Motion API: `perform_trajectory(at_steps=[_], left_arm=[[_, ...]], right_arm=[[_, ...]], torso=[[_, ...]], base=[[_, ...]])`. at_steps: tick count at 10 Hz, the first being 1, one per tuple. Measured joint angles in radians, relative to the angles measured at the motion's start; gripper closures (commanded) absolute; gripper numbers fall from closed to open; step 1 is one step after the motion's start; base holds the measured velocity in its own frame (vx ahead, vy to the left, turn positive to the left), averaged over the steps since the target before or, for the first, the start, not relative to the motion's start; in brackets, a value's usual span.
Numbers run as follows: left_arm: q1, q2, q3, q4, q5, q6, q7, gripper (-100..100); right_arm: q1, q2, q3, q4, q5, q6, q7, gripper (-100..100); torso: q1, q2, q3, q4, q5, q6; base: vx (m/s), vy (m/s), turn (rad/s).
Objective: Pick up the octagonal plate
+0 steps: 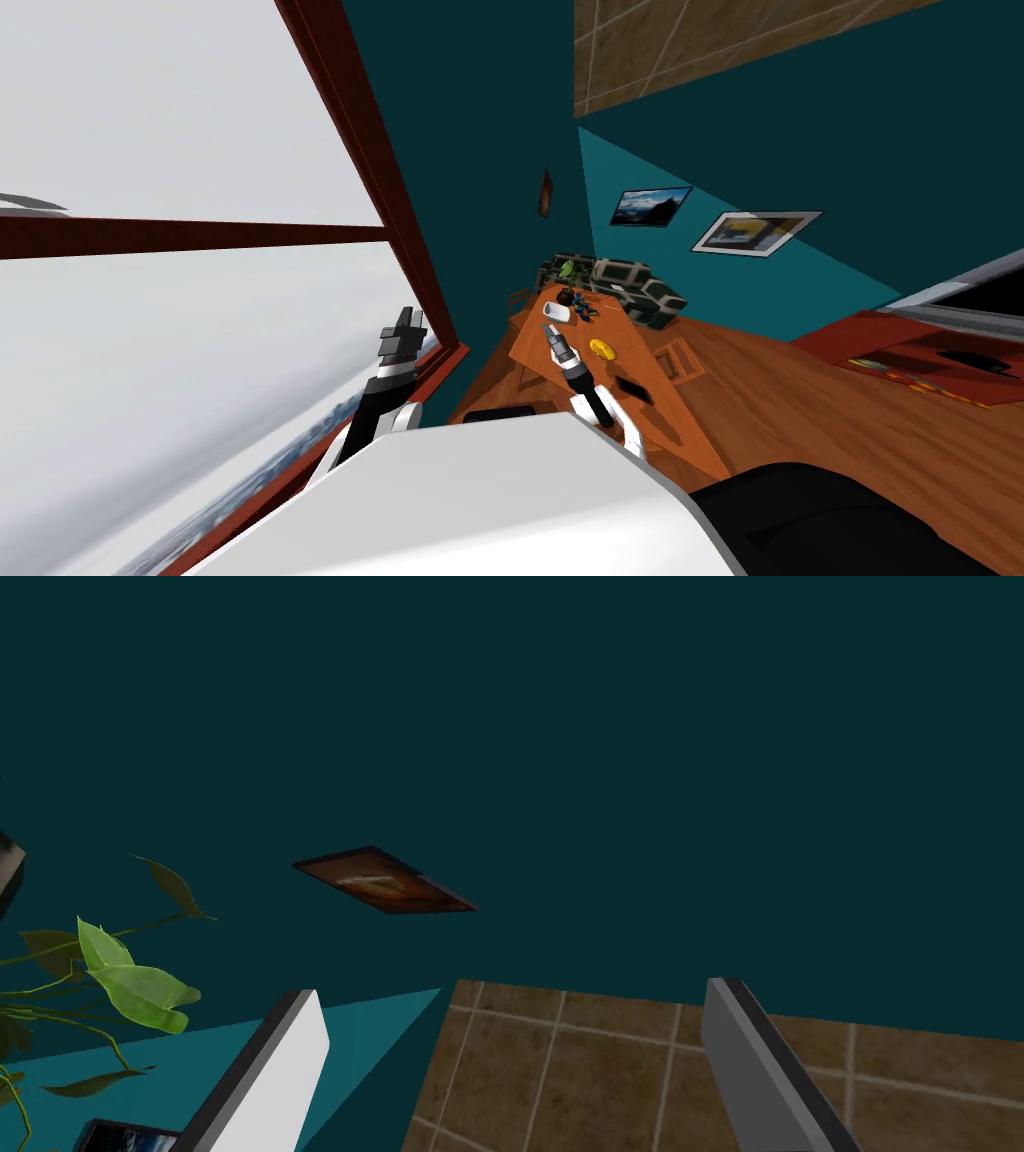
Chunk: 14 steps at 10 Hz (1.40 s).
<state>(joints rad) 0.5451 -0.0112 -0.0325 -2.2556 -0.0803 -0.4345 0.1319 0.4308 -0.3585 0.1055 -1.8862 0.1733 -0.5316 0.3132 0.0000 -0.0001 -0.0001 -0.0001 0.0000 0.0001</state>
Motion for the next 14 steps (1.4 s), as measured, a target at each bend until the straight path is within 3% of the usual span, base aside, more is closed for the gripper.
perform_trajectory(at_steps=[2,4,9,14], left_arm=[[0.0,0.0,0.0,0.0,0.0,0.0,0.0,0],[0.0,0.0,0.0,0.0,0.0,0.0,0.0,0],[0.0,0.0,0.0,0.0,0.0,0.0,0.0,0],[0.0,0.0,0.0,0.0,0.0,0.0,0.0,0]], right_arm=[[-0.001,-0.042,0.026,0.044,0.039,0.01,0.027,-100],[-0.015,-0.092,0.051,0.124,0.08,-0.006,0.053,-100],[-0.03,-0.218,0.125,0.272,0.192,0.006,0.123,-100],[-0.044,-0.296,0.169,0.402,0.263,0.003,0.173,-100]], torso=[[0.0,0.0,0.0,0.0,0.0,0.0],[0.0,0.0,0.0,0.0,0.0,0.0],[0.0,0.0,0.0,0.0,0.0,0.0],[0.0,0.0,0.0,0.0,0.0,0.001]], base=[[-0.002,0.004,0.087],[-0.003,0.008,0.204],[-0.002,0.005,0.122],[-0.001,0.005,0.101]])
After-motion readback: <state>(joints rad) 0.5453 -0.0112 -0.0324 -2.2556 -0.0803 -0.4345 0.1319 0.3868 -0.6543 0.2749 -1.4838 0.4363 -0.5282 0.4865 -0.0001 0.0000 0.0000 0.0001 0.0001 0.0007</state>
